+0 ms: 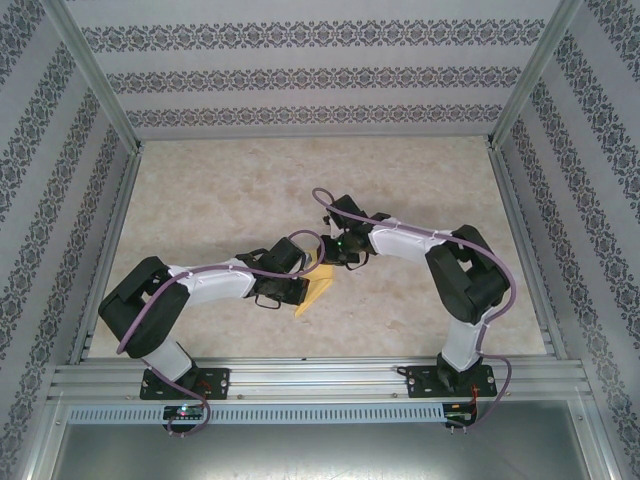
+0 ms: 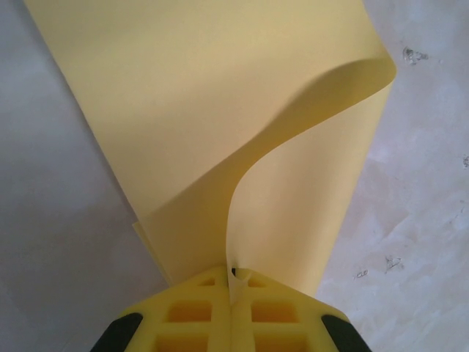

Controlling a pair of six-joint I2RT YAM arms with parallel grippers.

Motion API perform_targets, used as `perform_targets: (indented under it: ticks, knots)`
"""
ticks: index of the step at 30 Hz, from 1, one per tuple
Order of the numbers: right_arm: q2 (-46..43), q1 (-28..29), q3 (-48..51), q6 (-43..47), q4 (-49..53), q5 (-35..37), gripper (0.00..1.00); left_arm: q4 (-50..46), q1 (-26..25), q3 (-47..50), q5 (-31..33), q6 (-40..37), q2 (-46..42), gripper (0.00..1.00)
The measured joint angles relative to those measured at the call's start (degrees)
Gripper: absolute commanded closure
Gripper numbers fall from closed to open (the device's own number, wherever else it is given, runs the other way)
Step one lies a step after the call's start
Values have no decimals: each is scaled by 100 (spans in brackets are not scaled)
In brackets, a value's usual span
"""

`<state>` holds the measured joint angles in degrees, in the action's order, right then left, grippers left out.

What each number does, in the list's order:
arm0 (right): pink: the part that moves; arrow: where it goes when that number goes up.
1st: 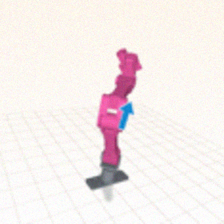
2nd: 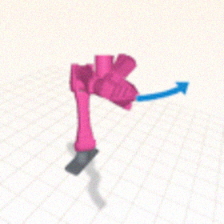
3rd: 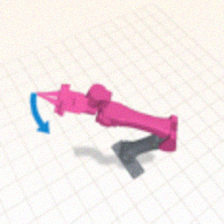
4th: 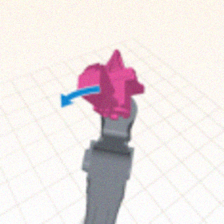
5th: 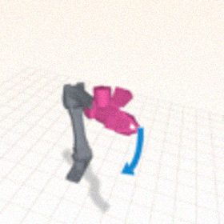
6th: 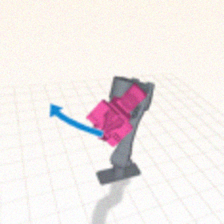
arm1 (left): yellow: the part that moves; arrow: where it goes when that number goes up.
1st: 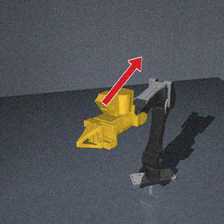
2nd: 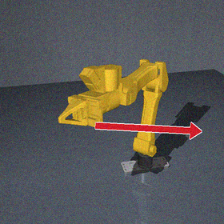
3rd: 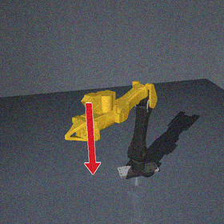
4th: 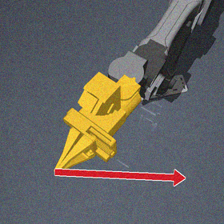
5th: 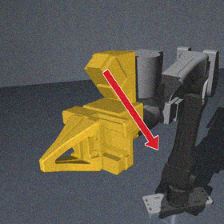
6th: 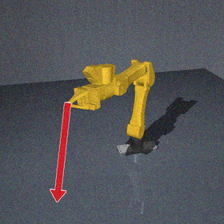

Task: Fold a paper plane with a square sheet of paper (pick it up from the middle)
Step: Third fold the triangle at the center of the table.

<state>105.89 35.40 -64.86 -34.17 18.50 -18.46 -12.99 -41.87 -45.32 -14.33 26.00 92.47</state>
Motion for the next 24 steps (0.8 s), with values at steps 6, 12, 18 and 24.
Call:
perform_targets:
  ticks: [6, 12, 18, 24]
  knots:
    - [361, 11, -81, 9, 87, 44, 89, 26, 0, 37, 2, 0, -35, 97]
    - [422, 50, -186, 35, 125, 153, 90, -7, 0, 85, 4, -2, -149, 96]
    - [422, 50, -184, 55, 125, 153, 90, -63, 0, 85, 7, -4, -339, 96]
    - [422, 52, -186, 55, 125, 153, 89, -118, 0, 85, 74, -4, -339, 96]
